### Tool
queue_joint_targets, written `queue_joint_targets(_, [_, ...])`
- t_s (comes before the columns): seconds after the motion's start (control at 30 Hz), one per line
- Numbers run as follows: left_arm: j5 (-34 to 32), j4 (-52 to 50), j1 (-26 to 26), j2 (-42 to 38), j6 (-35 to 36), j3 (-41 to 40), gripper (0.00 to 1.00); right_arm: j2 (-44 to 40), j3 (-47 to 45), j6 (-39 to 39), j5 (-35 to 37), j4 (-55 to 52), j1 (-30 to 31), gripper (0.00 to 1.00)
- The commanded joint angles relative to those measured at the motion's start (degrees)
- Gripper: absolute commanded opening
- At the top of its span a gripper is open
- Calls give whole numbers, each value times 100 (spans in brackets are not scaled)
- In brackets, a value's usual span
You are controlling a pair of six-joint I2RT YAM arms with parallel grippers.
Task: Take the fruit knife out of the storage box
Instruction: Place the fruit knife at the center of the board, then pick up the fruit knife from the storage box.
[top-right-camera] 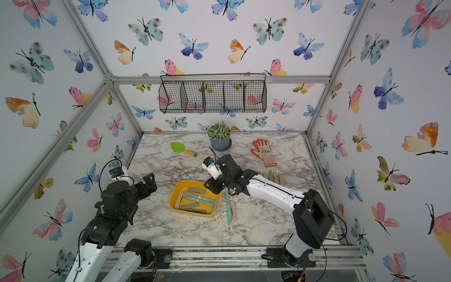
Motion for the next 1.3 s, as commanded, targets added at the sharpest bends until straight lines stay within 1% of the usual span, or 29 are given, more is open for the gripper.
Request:
queue_joint_targets(0.0, [-131, -22, 49, 9, -29, 38, 98, 582, 473, -676, 292, -774, 222, 42])
queue_joint_targets(0.1, [-139, -26, 58, 7, -35, 30, 98, 1137, 1020, -832, 616, -1202, 350, 42])
queue_joint_targets(0.3, [-132, -35, 67, 7, -19, 37, 98, 2151, 2064, -874, 1288, -2105, 434, 42])
queue_joint_targets(0.43, [-131, -35, 76, 6, -21, 38, 98, 2649, 2575, -978, 1455, -2655, 502, 40])
queue_joint_targets(0.57, [-114, -35, 76, 13, -19, 38, 98, 2863, 2756, -1076, 1507, -2803, 584, 40])
queue_joint_targets(0.97, [-105, -35, 76, 11, -21, 38, 98, 3197, 2989, -1246, 1375, -3009, 698, 41])
queue_joint_targets(1.27, [-122, -50, 76, -2, -19, 38, 98, 3472, 3140, -1216, 1554, -3193, 750, 41])
